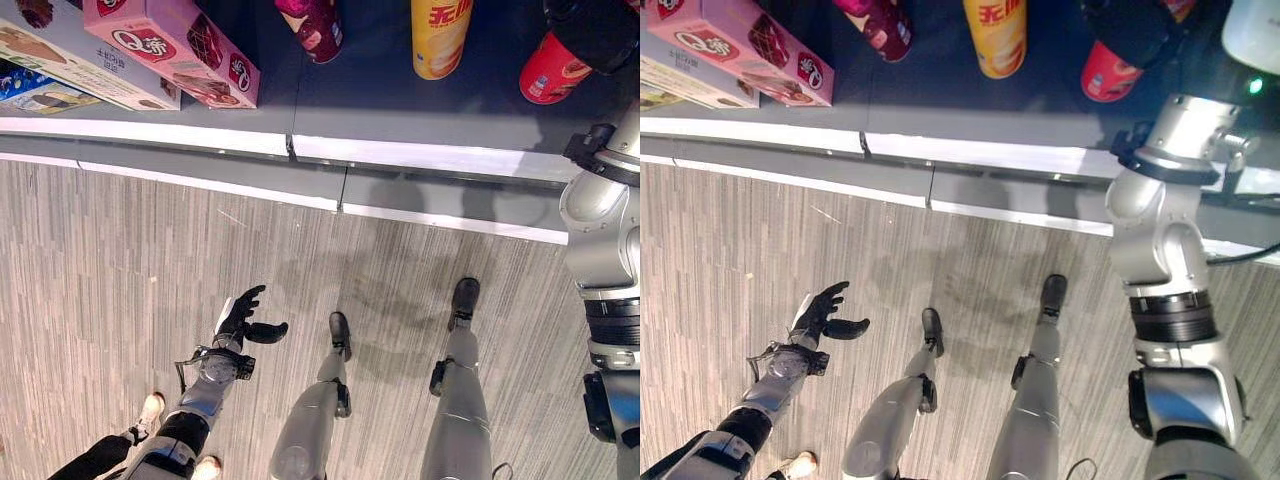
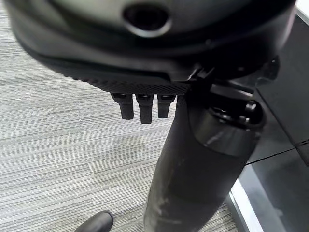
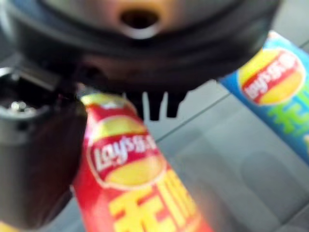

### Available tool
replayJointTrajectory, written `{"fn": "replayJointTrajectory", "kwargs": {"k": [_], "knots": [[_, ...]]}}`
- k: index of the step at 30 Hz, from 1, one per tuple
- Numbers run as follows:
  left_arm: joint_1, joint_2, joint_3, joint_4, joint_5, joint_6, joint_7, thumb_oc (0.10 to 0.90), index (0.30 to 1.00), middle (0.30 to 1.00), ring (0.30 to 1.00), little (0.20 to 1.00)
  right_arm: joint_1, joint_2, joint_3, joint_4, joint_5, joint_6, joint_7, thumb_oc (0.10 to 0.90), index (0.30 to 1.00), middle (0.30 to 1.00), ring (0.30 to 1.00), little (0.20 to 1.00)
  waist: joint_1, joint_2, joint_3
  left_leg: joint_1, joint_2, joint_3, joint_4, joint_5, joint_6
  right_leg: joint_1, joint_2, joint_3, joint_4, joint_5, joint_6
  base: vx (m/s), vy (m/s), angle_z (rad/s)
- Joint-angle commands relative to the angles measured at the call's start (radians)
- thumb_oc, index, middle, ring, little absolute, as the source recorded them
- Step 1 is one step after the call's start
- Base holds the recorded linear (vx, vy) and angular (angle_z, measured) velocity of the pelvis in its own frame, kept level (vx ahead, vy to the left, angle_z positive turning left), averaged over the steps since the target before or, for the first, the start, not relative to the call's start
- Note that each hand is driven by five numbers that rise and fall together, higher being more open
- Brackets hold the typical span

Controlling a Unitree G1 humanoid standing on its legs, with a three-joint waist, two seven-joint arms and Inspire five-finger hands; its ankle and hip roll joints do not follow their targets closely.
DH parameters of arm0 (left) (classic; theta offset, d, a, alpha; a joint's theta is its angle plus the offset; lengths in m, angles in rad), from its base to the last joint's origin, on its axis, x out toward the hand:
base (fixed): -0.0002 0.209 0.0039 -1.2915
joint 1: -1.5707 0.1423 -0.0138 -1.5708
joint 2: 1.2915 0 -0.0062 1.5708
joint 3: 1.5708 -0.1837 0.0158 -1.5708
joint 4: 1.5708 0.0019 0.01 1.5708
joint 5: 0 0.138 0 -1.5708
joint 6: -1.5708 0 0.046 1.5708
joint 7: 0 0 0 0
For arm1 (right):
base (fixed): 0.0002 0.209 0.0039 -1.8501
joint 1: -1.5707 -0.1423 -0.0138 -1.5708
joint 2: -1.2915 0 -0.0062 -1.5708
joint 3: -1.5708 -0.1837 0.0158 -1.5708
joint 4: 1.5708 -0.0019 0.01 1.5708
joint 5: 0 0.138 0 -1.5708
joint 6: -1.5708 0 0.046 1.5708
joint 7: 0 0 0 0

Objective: Put the goods on the table back onto the shelves and tidy them up.

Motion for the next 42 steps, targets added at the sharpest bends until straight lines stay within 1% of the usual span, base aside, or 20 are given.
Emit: {"fn": "replayJointTrajectory", "kwargs": {"k": [1,2,3,8,15,18,19,21,22,23,24,25,26,30,32,34,38,39,40,42], "knots": [[-0.005,0.063,-0.026,0.036,0.028,-0.005,0.05,0.8,0.9,0.9,0.9,0.9,-0.054,-0.035,-0.047,-0.139,-0.003,-0.054,-0.043,0.8,0.9,0.9,0.9,0.9,0.034,-0.007,-0.022,0.124,0.059,-0.019,0.01,-0.161,-0.043,-0.003,-0.095,0.035,0.346,-0.348,0.138,-0.03,0.002,0.0],[-0.011,0.061,-0.029,0.038,0.026,-0.001,0.047,0.8,0.9,0.9,0.9,0.9,-0.026,-0.03,-0.061,-0.151,0.001,-0.061,-0.044,0.8,0.9,0.9,0.9,0.9,0.032,-0.019,-0.03,0.146,0.061,-0.017,0.01,-0.168,-0.038,0.013,-0.095,0.033,0.361,-0.356,0.139,-0.04,0.001,0.0],[-0.012,0.061,-0.03,0.04,0.026,0.0,0.048,0.8,0.9,0.9,0.9,0.9,-0.021,-0.028,-0.062,-0.153,0.004,-0.063,-0.042,0.8,0.9,0.9,0.9,0.9,0.031,-0.023,-0.03,0.152,0.062,-0.017,0.01,-0.168,-0.039,0.019,-0.093,0.034,0.361,-0.357,0.14,-0.04,0.004,-0.02],[-0.009,0.064,-0.026,0.049,0.028,0.002,0.047,0.8,0.9,0.9,0.9,0.9,-0.004,-0.027,-0.063,-0.159,0.008,-0.072,-0.038,0.8,0.9,0.9,0.9,0.9,0.032,-0.031,-0.038,0.169,0.069,-0.018,0.01,-0.17,-0.039,0.04,-0.089,0.029,0.363,-0.36,0.14,-0.01,-0.003,0.02],[0.009,0.057,-0.021,0.062,0.042,0.011,0.039,0.8,0.9,0.9,0.9,0.9,0.082,0.011,-0.08,-0.207,0.026,-0.106,-0.023,0.8,0.9,0.9,0.9,0.9,0.028,-0.051,-0.07,0.207,0.073,-0.012,0.01,-0.176,-0.033,0.087,-0.086,0.016,0.348,-0.351,0.141,0.0,0.0,0.0],[0.028,0.05,-0.017,0.081,0.056,0.018,0.027,0.8,0.9,0.9,0.9,0.9,0.171,0.069,-0.075,-0.265,0.049,-0.156,0.012,0.8,0.9,0.9,0.9,0.9,0.025,-0.072,-0.102,0.237,0.082,-0.006,0.01,-0.182,-0.036,0.141,-0.08,0.001,0.314,-0.349,0.14,0.03,-0.018,0.0],[0.029,0.05,-0.018,0.081,0.056,0.018,0.027,0.8,0.9,0.9,0.9,0.9,0.172,0.069,-0.076,-0.266,0.049,-0.156,0.013,0.8,0.9,0.9,0.9,0.9,0.025,-0.072,-0.102,0.237,0.082,-0.006,0.01,-0.182,-0.036,0.142,-0.079,0.0,0.312,-0.348,0.14,0.03,-0.017,0.01],[0.056,0.037,-0.013,0.092,0.07,0.026,0.021,0.8,0.9,0.9,0.9,0.9,0.261,0.13,-0.056,-0.309,0.109,-0.212,0.054,0.8,0.9,0.9,0.9,0.9,0.017,-0.095,-0.131,0.269,0.091,0.0,0.01,-0.187,-0.04,0.19,-0.071,-0.015,0.286,-0.352,0.137,0.07,-0.035,-0.08],[0.063,0.034,-0.011,0.095,0.072,0.028,0.018,0.8,0.9,0.9,0.9,0.9,0.286,0.141,-0.051,-0.317,0.12,-0.222,0.071,0.8,0.9,0.9,0.9,0.9,0.015,-0.102,-0.141,0.271,0.093,-0.002,0.01,-0.184,-0.039,0.203,-0.07,-0.02,0.27,-0.343,0.136,0.11,-0.053,-0.17],[0.086,0.025,-0.005,0.1,0.08,0.029,0.014,0.8,0.9,0.9,0.9,0.9,0.368,0.183,-0.044,-0.348,0.178,-0.268,0.114,0.8,0.9,0.9,0.9,0.9,0.003,-0.122,-0.168,0.288,0.099,0.003,0.01,-0.184,-0.043,0.243,-0.064,-0.031,0.235,-0.335,0.135,0.09,-0.037,-0.13],[0.097,0.018,0.001,0.102,0.078,0.03,0.007,0.8,0.9,0.9,0.9,0.9,0.406,0.209,-0.037,-0.36,0.226,-0.299,0.137,0.8,0.9,0.9,0.9,0.9,-0.006,-0.131,-0.178,0.296,0.101,0.006,0.01,-0.185,-0.045,0.26,-0.06,-0.032,0.22,-0.331,0.134,0.13,-0.062,-0.08],[0.112,0.01,0.008,0.105,0.091,0.029,0.0,0.8,0.9,0.9,0.9,0.9,0.461,0.206,-0.016,-0.395,0.254,-0.327,0.19,0.8,0.9,0.9,0.9,0.9,-0.021,-0.15,-0.196,0.31,0.108,0.01,0.01,-0.183,-0.049,0.288,-0.053,-0.036,0.196,-0.326,0.133,0.07,-0.034,0.02],[0.114,0.01,0.008,0.105,0.092,0.029,0.0,0.8,0.9,0.9,0.9,0.9,0.464,0.206,-0.017,-0.397,0.254,-0.327,0.192,0.8,0.9,0.9,0.9,0.9,-0.021,-0.149,-0.196,0.311,0.108,0.01,0.01,-0.184,-0.049,0.291,-0.053,-0.036,0.193,-0.325,0.133,0.08,-0.047,0.02],[0.149,0.006,0.033,0.12,0.106,0.028,-0.018,0.8,0.9,0.9,0.9,0.9,0.55,0.201,-0.016,-0.439,0.362,-0.379,0.306,0.8,0.9,0.9,0.9,0.9,-0.042,-0.181,-0.232,0.347,0.12,0.026,0.01,-0.186,-0.059,0.344,-0.041,-0.039,0.146,-0.316,0.133,0.06,-0.021,-0.01],[0.164,0.005,0.039,0.127,0.114,0.024,-0.029,0.8,0.9,0.9,0.9,0.9,0.58,0.189,-0.009,-0.445,0.445,-0.406,0.374,0.8,0.9,0.9,0.9,0.9,-0.051,-0.192,-0.249,0.354,0.127,0.032,0.01,-0.18,-0.067,0.368,-0.035,-0.041,0.12,-0.309,0.134,0.05,-0.008,-0.12],[0.182,0.005,0.044,0.133,0.127,0.025,-0.045,0.8,0.9,0.9,0.9,0.9,0.643,0.189,-0.007,-0.45,0.594,-0.433,0.48,0.8,0.9,0.9,0.9,0.9,-0.062,-0.203,-0.265,0.36,0.135,0.039,0.01,-0.172,-0.079,0.394,-0.028,-0.042,0.092,-0.297,0.136,0.05,0.004,-0.13],[0.201,0.001,0.068,0.157,0.157,0.026,-0.084,0.8,0.9,0.9,0.9,0.9,0.821,0.205,-0.009,-0.408,0.893,-0.449,0.698,0.8,0.9,0.9,0.9,0.9,-0.098,-0.224,-0.292,0.376,0.143,0.057,0.01,-0.167,-0.093,0.421,-0.026,-0.044,0.067,-0.28,0.138,0.05,0.022,-0.04],[0.211,0.002,0.074,0.163,0.164,0.026,-0.092,0.8,0.9,0.9,0.9,0.9,0.866,0.212,-0.011,-0.38,0.962,-0.438,0.749,0.8,0.9,0.9,0.9,0.9,-0.104,-0.229,-0.301,0.384,0.144,0.062,0.01,-0.169,-0.094,0.43,-0.027,-0.043,0.061,-0.276,0.14,0.08,0.062,0.0],[0.227,-0.002,0.085,0.17,0.164,0.019,-0.109,0.8,0.9,0.9,0.9,0.9,0.936,0.23,-0.01,-0.294,1.081,-0.408,0.83,0.8,0.9,0.9,0.9,0.9,-0.118,-0.236,-0.31,0.4,0.142,0.072,0.01,-0.174,-0.095,0.438,-0.031,-0.039,0.058,-0.267,0.143,0.09,0.057,-0.13],[0.239,-0.004,0.089,0.168,0.164,0.015,-0.128,0.8,0.9,0.9,0.9,0.9,0.995,0.237,-0.008,-0.223,1.15,-0.376,0.896,0.8,0.9,0.9,0.9,0.9,-0.128,-0.244,-0.318,0.416,0.141,0.084,0.01,-0.18,-0.094,0.449,-0.034,-0.037,0.055,-0.262,0.146,0.07,0.044,-0.2]]}}
